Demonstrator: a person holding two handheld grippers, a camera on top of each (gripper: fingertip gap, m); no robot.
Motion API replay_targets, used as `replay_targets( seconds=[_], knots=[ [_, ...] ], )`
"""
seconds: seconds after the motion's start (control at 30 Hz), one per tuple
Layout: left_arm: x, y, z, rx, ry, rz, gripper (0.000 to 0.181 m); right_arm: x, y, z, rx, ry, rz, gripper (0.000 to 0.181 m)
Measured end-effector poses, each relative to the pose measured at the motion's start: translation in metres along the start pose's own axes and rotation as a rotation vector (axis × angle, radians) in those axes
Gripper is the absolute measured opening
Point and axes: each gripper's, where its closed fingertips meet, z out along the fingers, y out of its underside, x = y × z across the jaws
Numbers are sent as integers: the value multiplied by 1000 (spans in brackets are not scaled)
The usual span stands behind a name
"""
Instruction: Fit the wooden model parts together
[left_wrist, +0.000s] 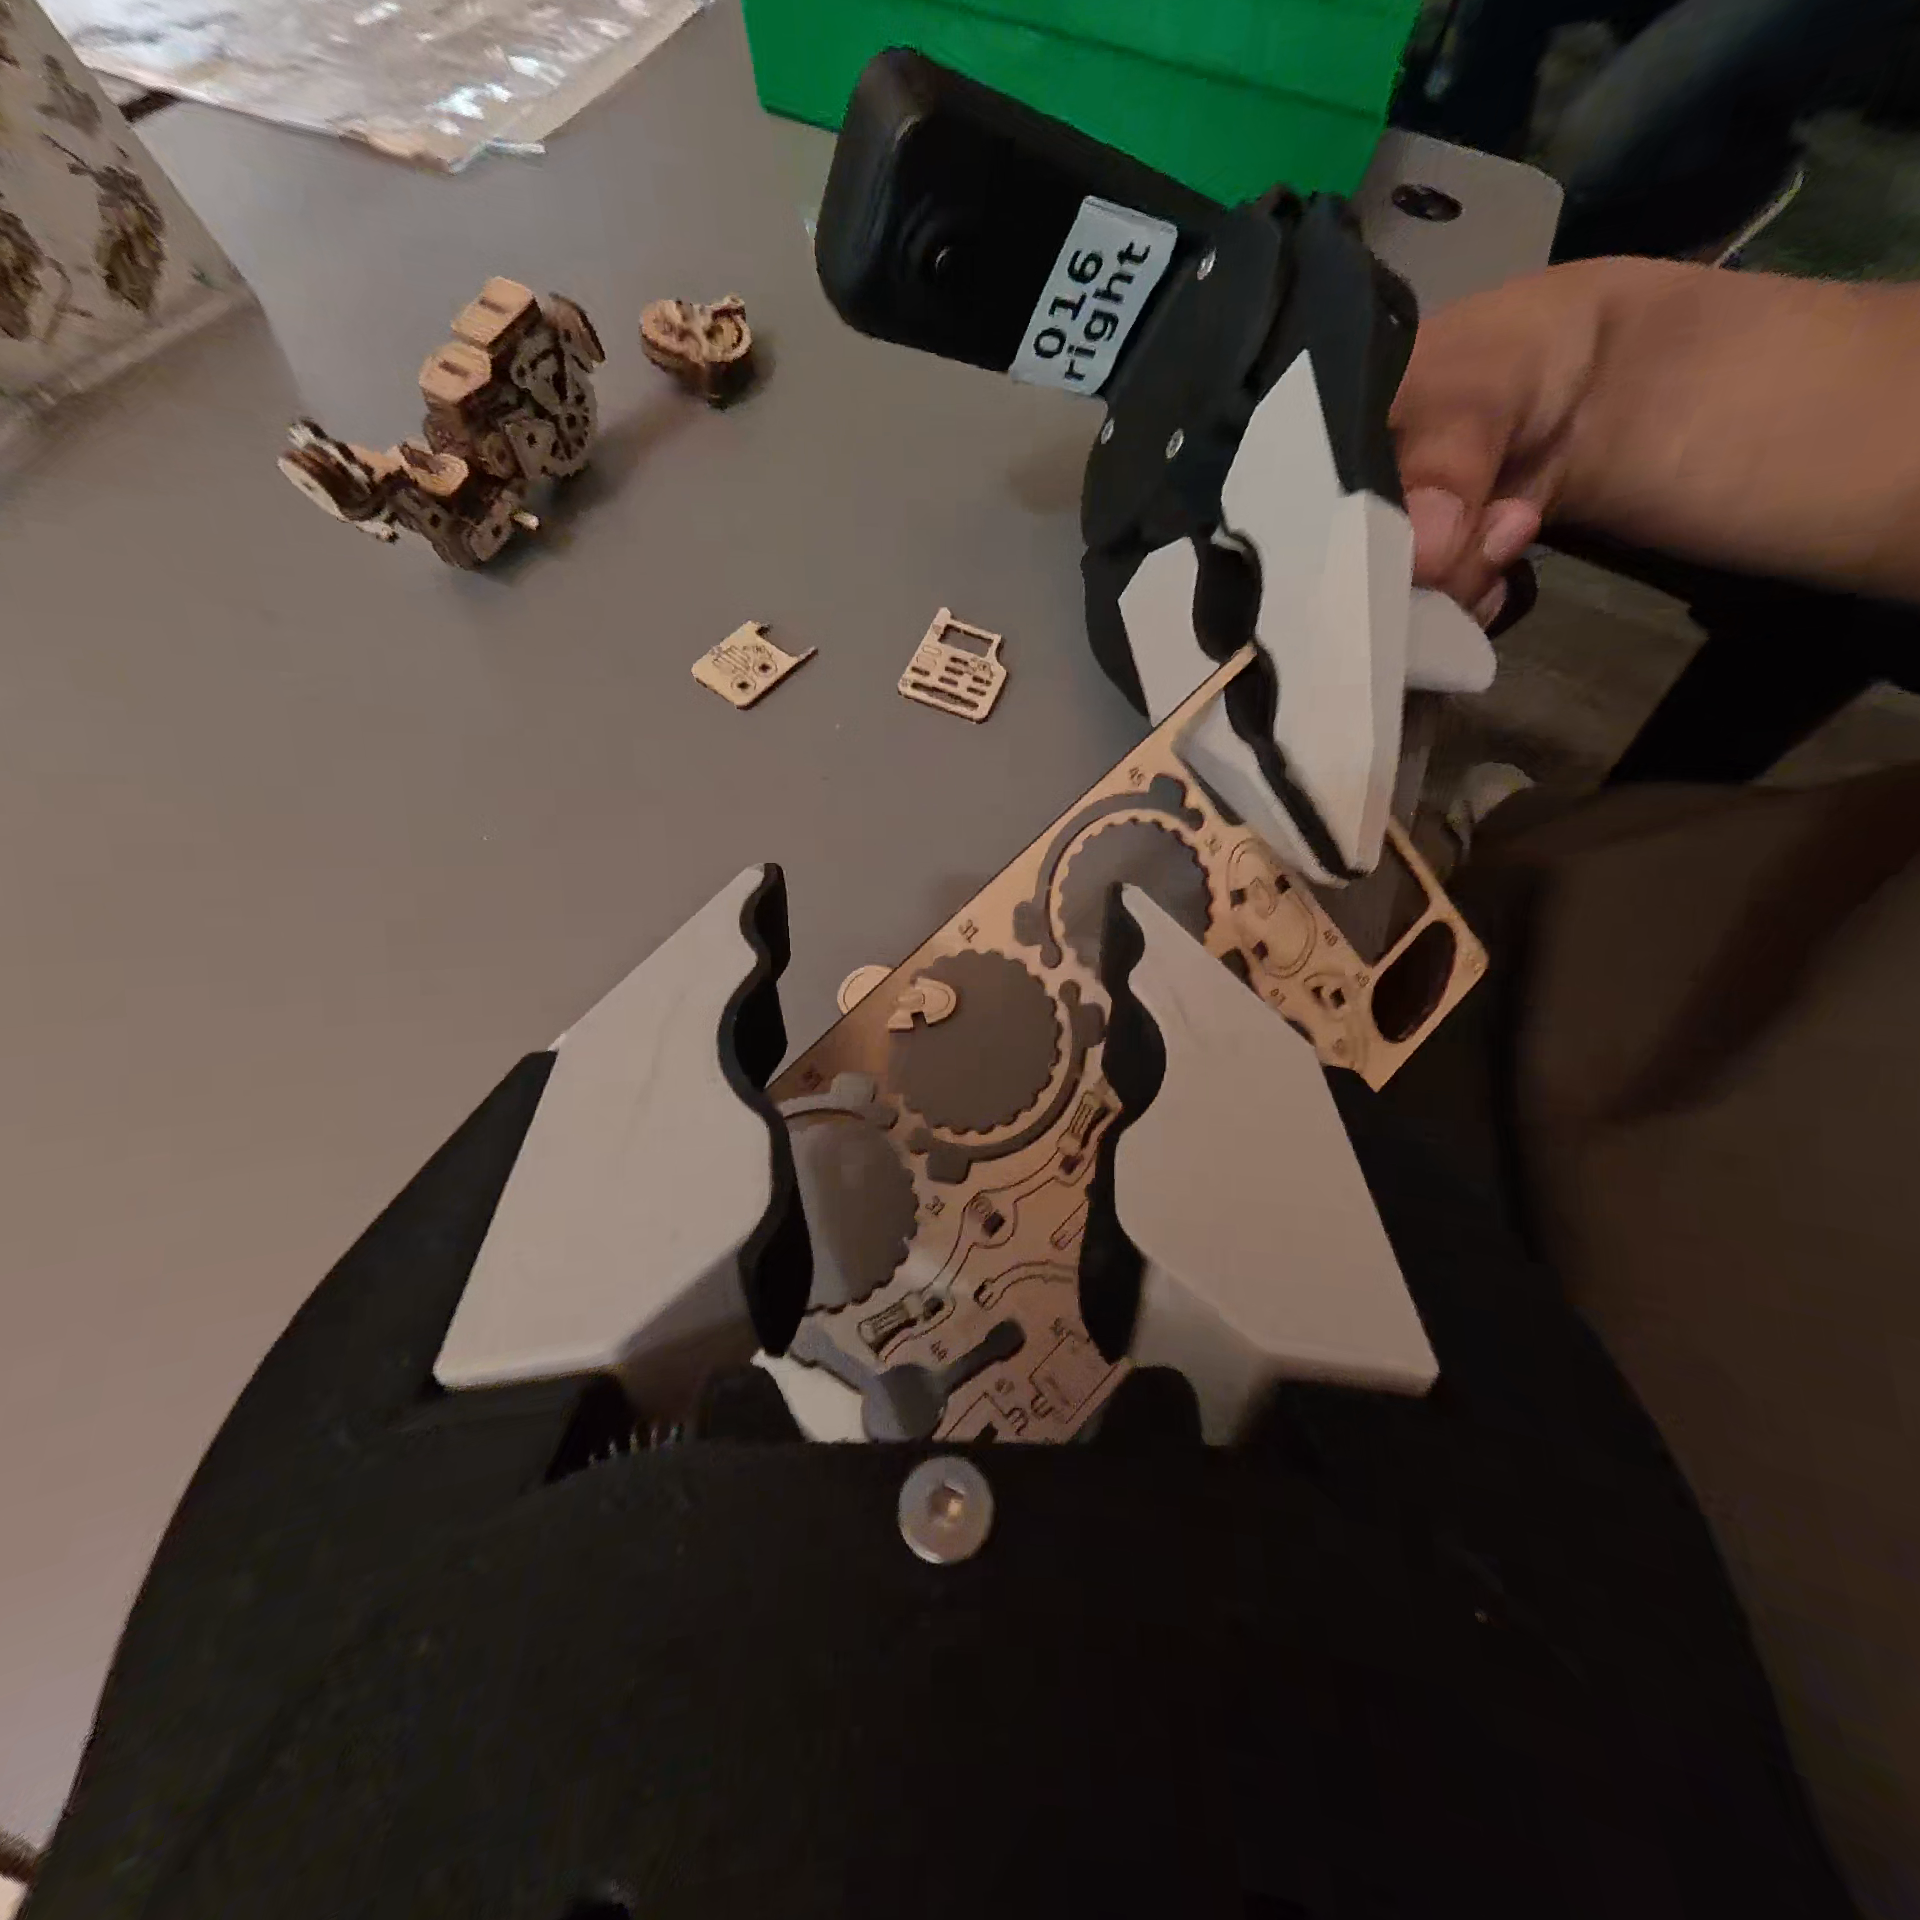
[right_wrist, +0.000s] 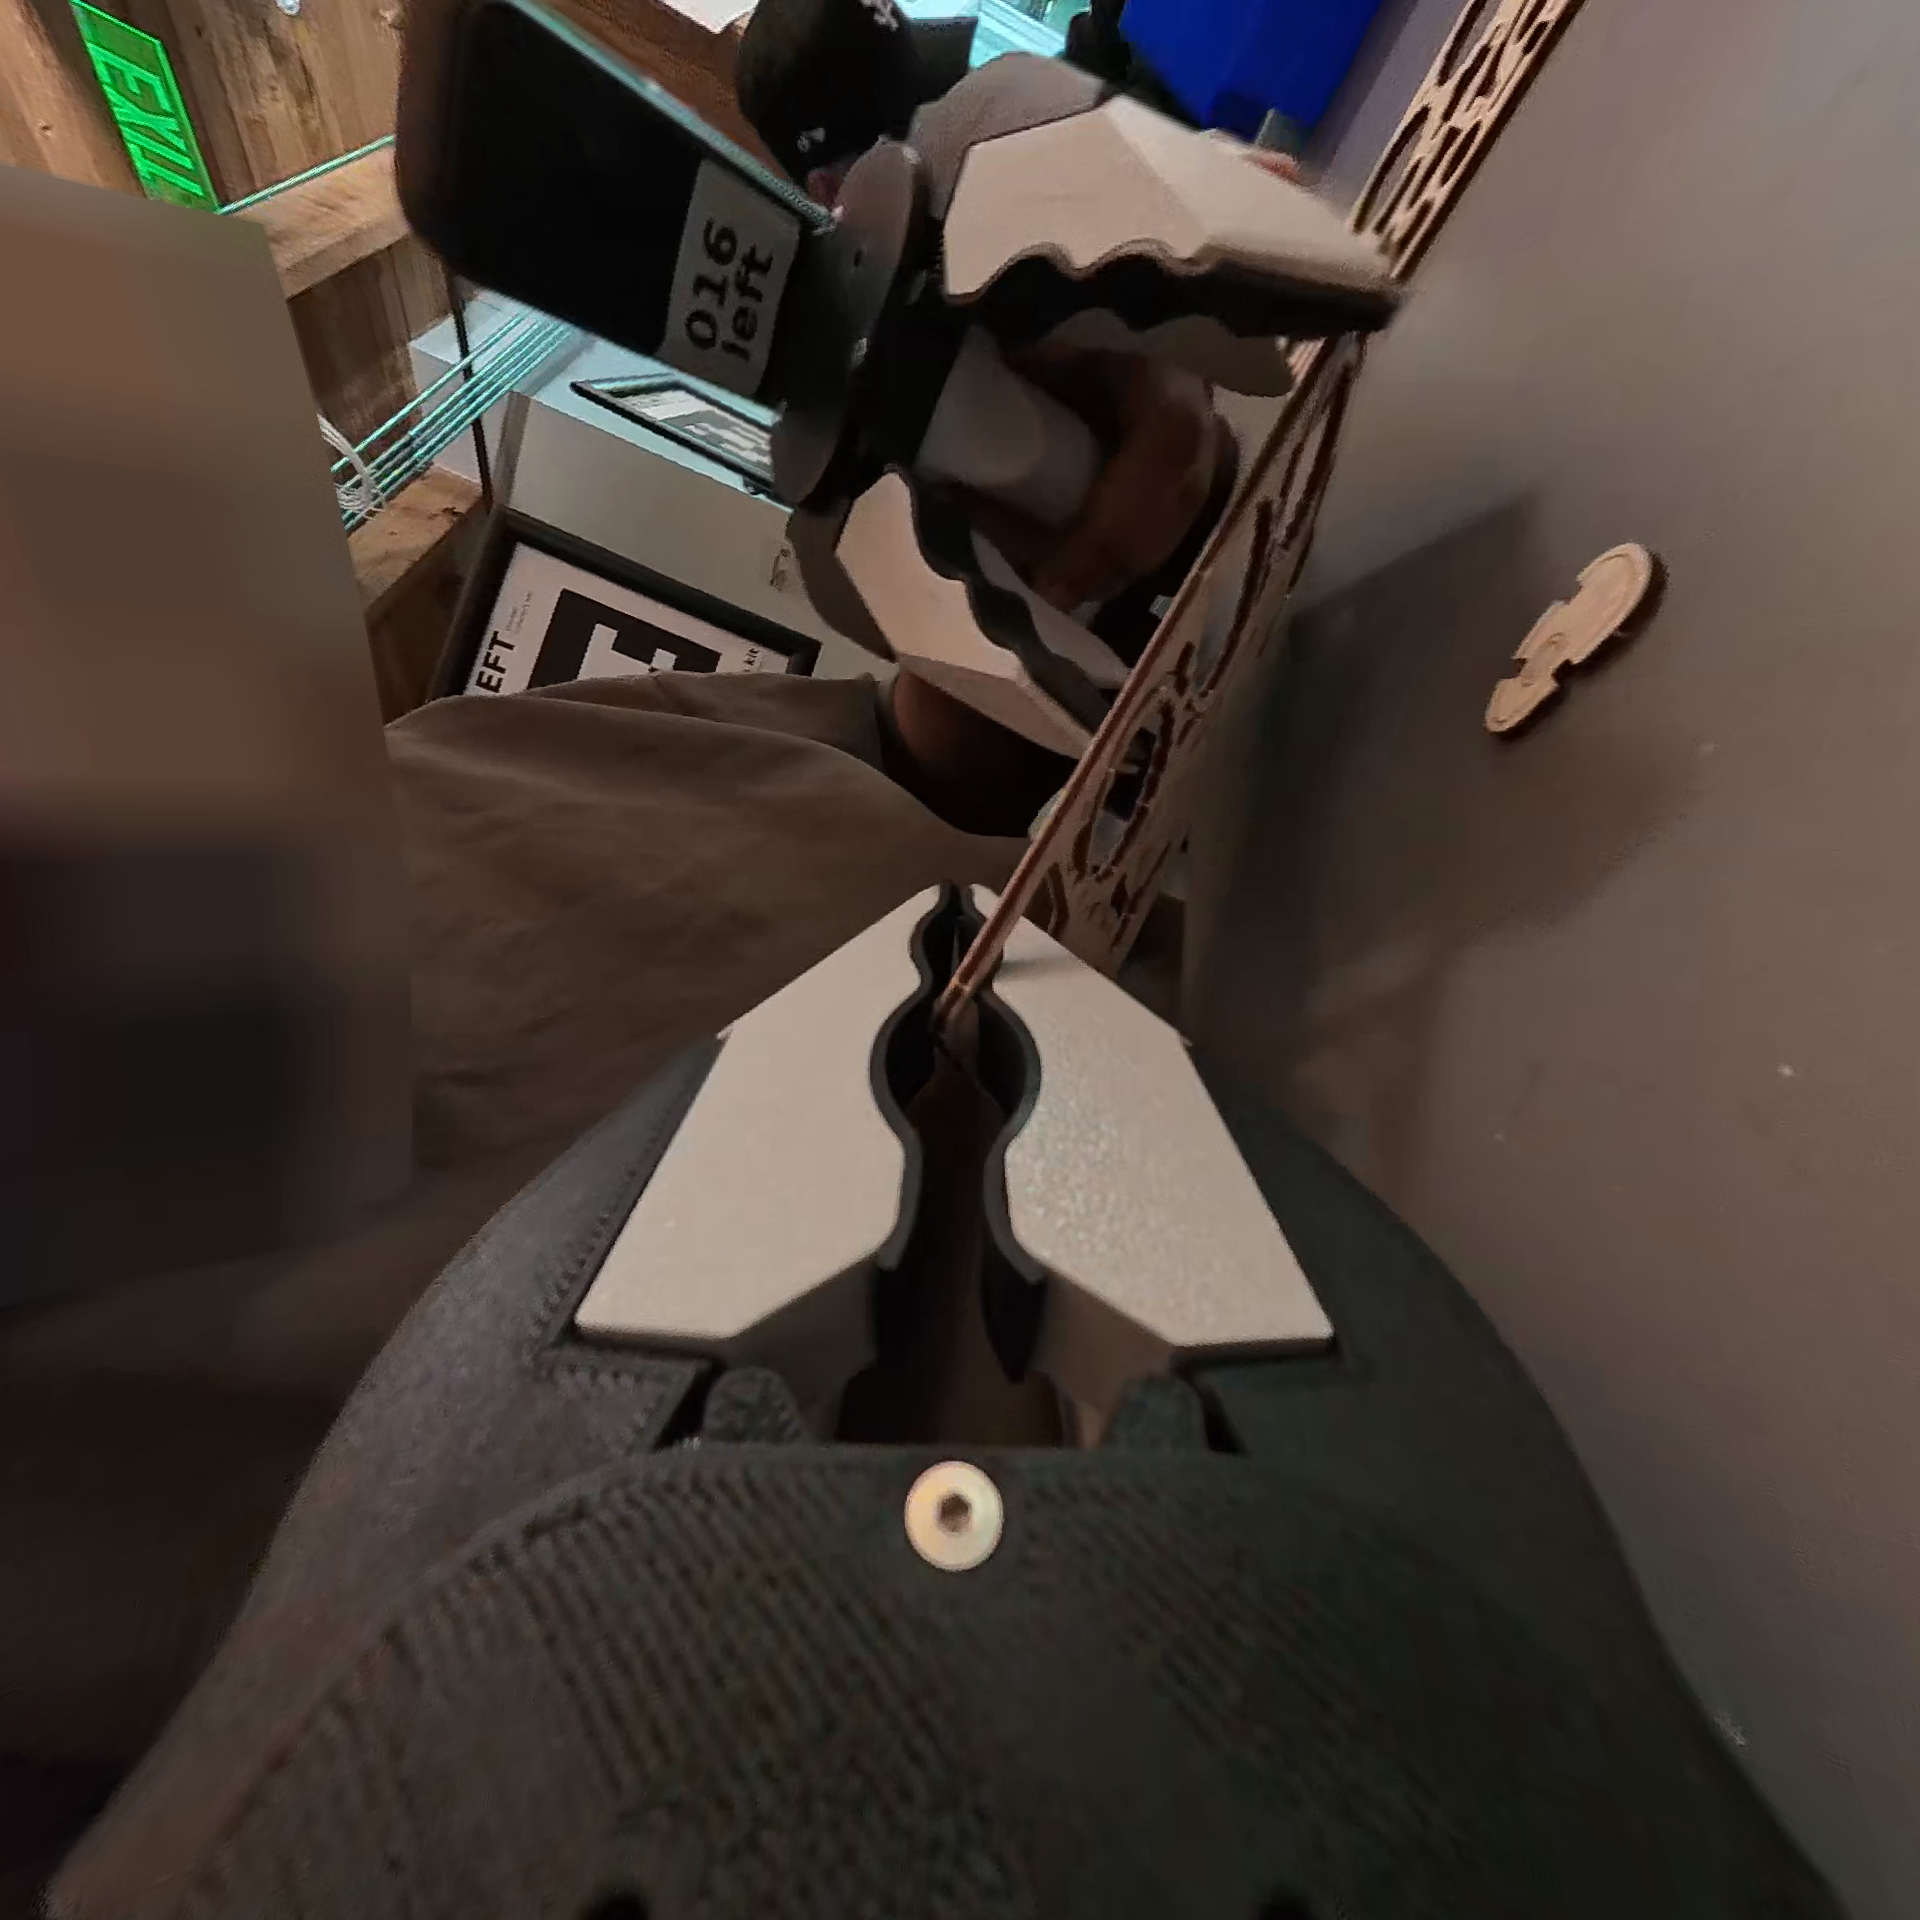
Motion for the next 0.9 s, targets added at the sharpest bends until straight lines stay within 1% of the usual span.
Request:
replay_targets(
  seconds=[0.07, 0.13, 0.2, 0.3, 0.37, 0.43, 0.47, 0.5, 0.57, 0.67, 0.73, 0.77, 0.83, 0.9],
  knots=[
    [3, -9, -1, 36, -6, 26, 57, 5, 0, 1, 0, 30, -3, 0],
    [8, -11, 1, 28, 5, 68, 53, 5, -1, 2, 3, 36, -11, 0],
    [10, -3, 6, -51, 18, 133, 49, 5, -4, 2, 22, 41, -22, 0],
    [2, 7, 12, -171, -23, 276, 40, 5, -12, -2, 69, 43, -28, 0],
    [-3, 4, 15, -185, -59, 355, 33, 6, -17, -7, 99, 59, -41, 0],
    [-7, 2, 16, -173, -87, 376, 31, 6, -24, -12, 141, 66, -55, 1],
    [-8, 1, 16, -161, -99, 366, 30, 4, -29, -15, 178, 56, -59, 5],
    [-11, 2, 15, -157, -112, 351, 27, 2, -36, -20, 218, 51, -61, 13],
    [-23, 3, 11, -146, -168, 317, 28, 4, -46, -31, 290, 85, -81, 19],
    [-42, 2, -1, -96, -241, 210, 27, 7, -61, -48, 381, 191, -165, 28],
    [-53, 1, -10, -65, -288, 127, 27, 12, -67, -56, 419, 291, -227, 29],
    [-59, 1, -14, -58, -322, 90, 22, 14, -68, -56, 425, 332, -255, 30],
    [-64, 2, -18, -51, -352, 51, 22, 17, -68, -49, 414, 398, -301, 33],
    [-64, 4, -17, -72, -365, 48, 22, 21, -65, -37, 384, 446, -334, 32]
  ],
)
